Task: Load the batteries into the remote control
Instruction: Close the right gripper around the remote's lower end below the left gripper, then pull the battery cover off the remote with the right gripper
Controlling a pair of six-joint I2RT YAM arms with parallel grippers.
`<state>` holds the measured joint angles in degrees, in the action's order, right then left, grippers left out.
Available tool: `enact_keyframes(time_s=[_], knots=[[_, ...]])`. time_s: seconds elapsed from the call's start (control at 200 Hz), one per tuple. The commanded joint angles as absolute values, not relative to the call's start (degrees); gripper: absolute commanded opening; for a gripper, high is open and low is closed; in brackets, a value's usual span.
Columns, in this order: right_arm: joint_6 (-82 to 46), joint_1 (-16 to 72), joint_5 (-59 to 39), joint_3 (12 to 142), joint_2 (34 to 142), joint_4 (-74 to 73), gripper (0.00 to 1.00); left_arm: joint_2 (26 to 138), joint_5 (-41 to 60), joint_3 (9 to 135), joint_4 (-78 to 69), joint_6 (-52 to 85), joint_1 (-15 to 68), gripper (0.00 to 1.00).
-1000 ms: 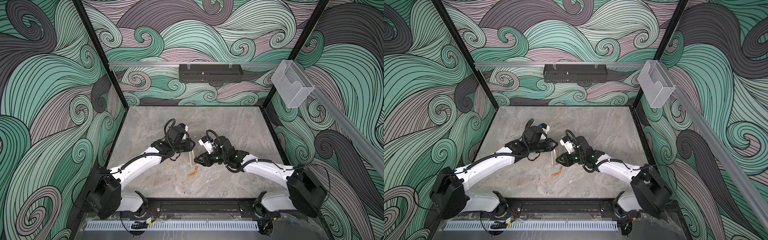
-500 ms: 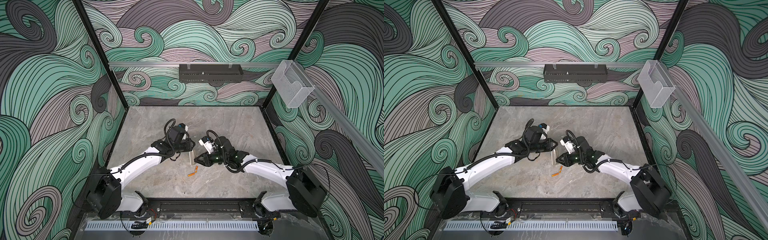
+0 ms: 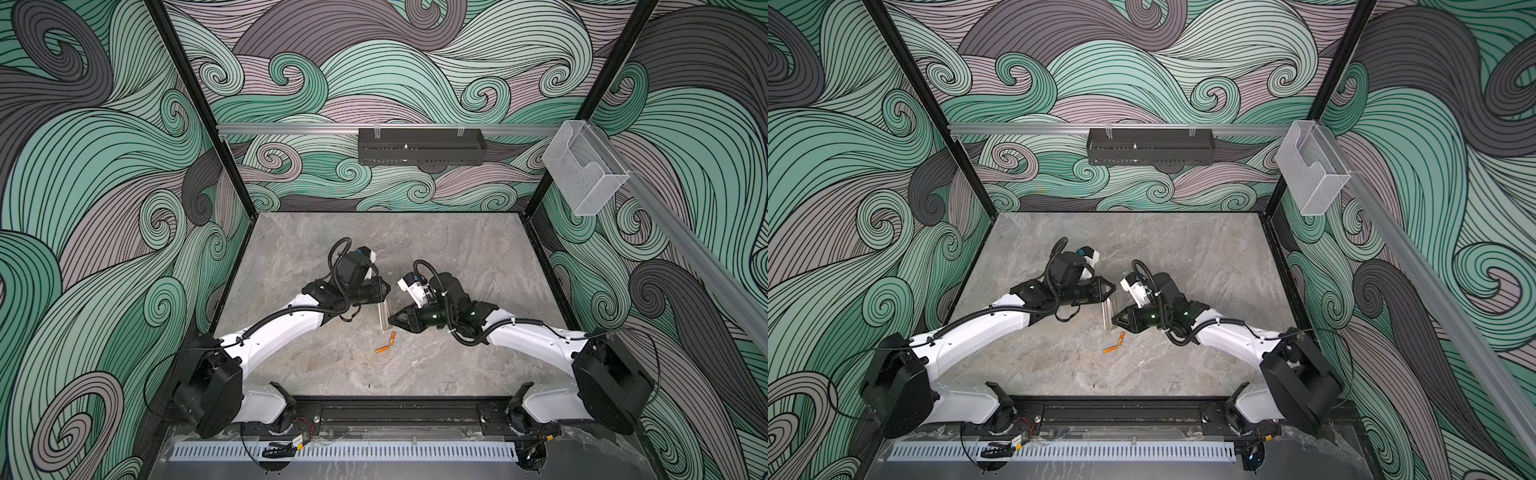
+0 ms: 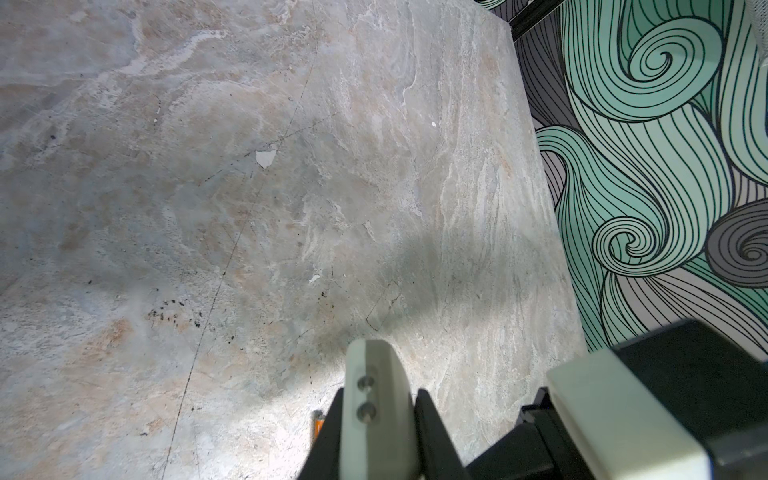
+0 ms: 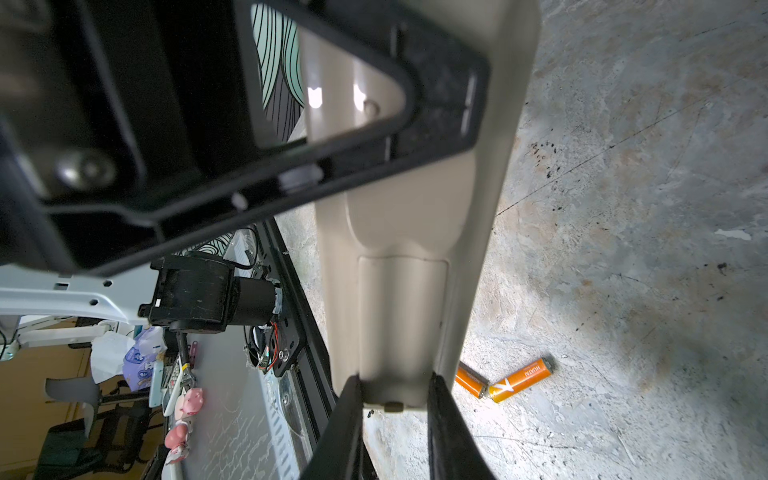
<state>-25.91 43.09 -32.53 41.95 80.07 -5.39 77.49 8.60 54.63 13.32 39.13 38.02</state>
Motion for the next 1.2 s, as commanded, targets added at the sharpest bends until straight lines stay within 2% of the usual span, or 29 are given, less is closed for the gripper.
enact_keyframes(time_s=[0.0, 1.196], knots=[[-25.0, 43.4, -34.4, 41.7, 79.5, -6.4, 0.2, 77.6, 8.4, 57.2, 12.0, 39.0, 38.4, 0.0], [-23.1, 43.3, -34.4, 41.0, 77.2, -5.4, 0.17, 77.7, 3.0, 58.0, 13.6, 38.8, 38.2, 0.0]])
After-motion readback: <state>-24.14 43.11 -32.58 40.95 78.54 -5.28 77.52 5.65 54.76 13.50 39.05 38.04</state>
